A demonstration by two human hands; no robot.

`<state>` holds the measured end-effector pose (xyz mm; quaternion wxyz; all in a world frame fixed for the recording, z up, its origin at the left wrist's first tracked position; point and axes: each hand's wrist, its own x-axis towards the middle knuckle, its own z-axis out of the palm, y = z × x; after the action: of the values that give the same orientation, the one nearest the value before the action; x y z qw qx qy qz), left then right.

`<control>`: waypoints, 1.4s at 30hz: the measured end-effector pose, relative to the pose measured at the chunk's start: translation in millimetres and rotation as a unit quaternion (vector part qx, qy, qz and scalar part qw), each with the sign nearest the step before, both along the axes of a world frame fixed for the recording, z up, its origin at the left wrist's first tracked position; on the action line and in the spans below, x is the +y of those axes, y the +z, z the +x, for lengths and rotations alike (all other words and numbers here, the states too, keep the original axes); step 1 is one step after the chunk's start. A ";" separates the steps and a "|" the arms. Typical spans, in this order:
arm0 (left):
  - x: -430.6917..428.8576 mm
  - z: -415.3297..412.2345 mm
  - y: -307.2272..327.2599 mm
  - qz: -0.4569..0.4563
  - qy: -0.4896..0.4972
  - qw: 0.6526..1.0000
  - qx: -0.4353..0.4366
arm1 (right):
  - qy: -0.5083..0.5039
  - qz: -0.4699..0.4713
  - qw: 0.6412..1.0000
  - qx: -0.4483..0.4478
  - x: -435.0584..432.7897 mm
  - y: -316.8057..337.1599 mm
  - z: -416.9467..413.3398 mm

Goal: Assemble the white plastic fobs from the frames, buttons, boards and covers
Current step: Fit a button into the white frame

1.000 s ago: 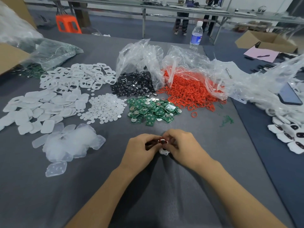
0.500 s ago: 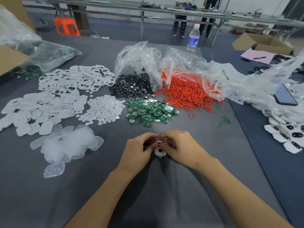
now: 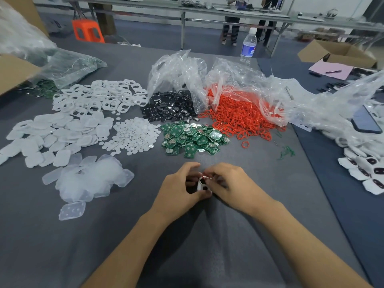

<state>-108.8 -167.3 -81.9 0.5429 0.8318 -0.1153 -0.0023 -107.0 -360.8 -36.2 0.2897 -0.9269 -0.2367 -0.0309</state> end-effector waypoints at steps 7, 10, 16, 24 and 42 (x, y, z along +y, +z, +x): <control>-1.8 -0.3 1.4 0.008 0.006 1.000 -0.016 | 0.009 -0.056 0.998 -0.008 2.9 0.4 1.1; -1.5 -0.2 1.2 0.008 0.006 1.000 -0.018 | 0.000 -0.072 0.997 -0.007 5.0 0.2 1.7; -2.0 -0.6 2.5 0.019 0.002 0.999 -0.034 | -0.014 -0.118 0.993 -0.003 9.0 3.1 7.0; -0.8 -3.0 2.6 0.046 -0.004 0.997 -0.059 | -0.031 -0.140 0.989 0.035 11.6 14.0 15.3; -7.5 4.6 2.8 0.127 0.021 0.983 -0.130 | -0.028 -0.126 0.991 0.036 13.7 10.9 26.3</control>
<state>-104.2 -174.7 -79.1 0.4130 0.8896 -0.1658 0.1024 -80.6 -347.1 -25.3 0.1778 -0.9628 -0.2021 0.0240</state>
